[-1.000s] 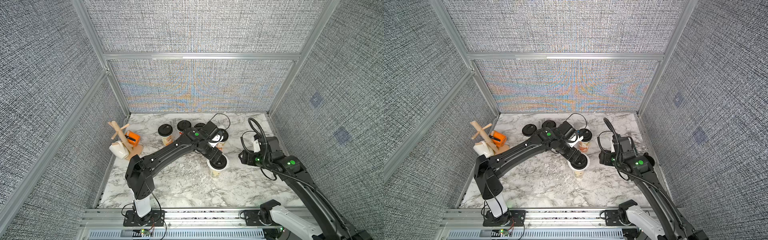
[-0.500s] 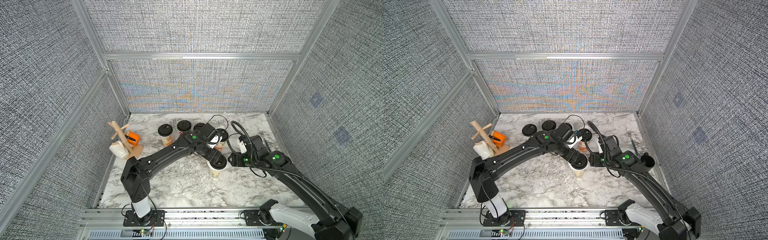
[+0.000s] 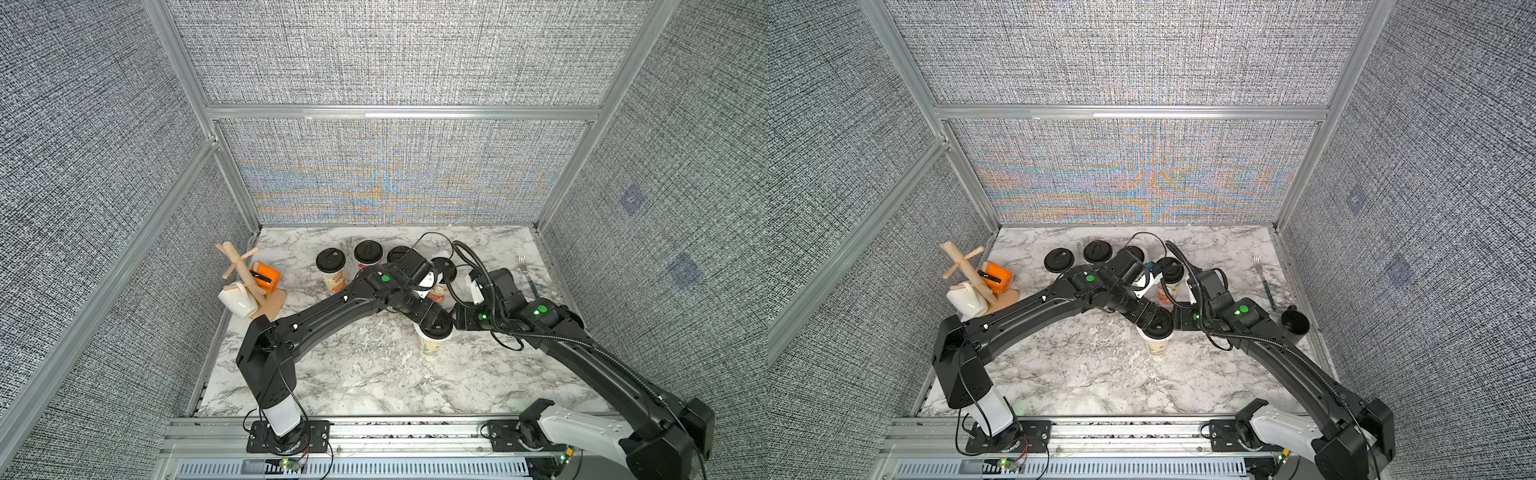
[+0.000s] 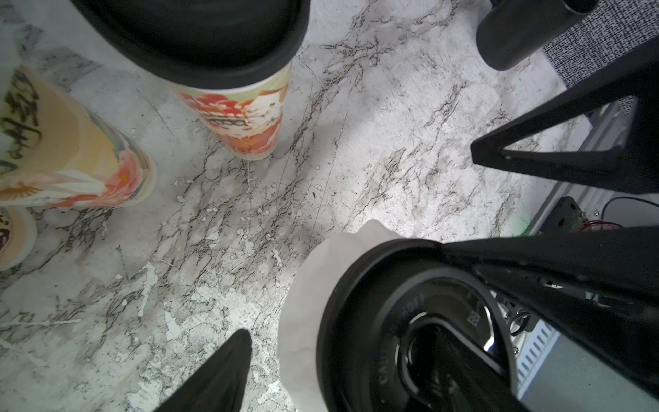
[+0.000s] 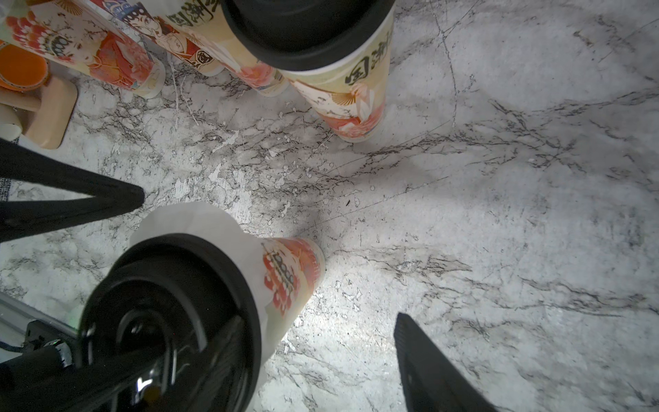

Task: Put the leak-proof paper on the milk tea cups
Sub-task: Secure the cup lid on the cup.

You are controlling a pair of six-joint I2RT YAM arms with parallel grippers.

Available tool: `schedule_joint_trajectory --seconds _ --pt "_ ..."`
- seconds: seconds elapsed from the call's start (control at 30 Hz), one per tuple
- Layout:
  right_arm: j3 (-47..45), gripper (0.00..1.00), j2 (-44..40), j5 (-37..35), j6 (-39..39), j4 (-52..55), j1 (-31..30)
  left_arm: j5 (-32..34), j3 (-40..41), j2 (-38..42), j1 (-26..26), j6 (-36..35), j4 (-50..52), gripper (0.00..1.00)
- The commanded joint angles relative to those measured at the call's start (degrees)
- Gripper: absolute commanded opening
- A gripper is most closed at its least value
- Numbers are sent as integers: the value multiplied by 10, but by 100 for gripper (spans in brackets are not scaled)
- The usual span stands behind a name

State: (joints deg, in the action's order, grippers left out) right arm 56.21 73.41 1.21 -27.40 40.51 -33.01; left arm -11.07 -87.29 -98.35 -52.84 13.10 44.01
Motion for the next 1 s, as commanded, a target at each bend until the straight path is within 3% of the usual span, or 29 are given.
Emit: schedule_joint_trajectory --seconds 0.0,0.23,0.53,0.97 --pt "-18 68 14 12 -12 -13 -7 42 14 -6 -1 -14 84 81" --pt "-42 68 8 3 -20 -6 -11 43 33 2 -1 -11 78 81" --pt "66 68 -18 -28 -10 53 -11 39 50 9 -1 -6 68 81" --pt "47 67 21 29 -12 -2 -37 40 62 14 -1 -4 61 80"
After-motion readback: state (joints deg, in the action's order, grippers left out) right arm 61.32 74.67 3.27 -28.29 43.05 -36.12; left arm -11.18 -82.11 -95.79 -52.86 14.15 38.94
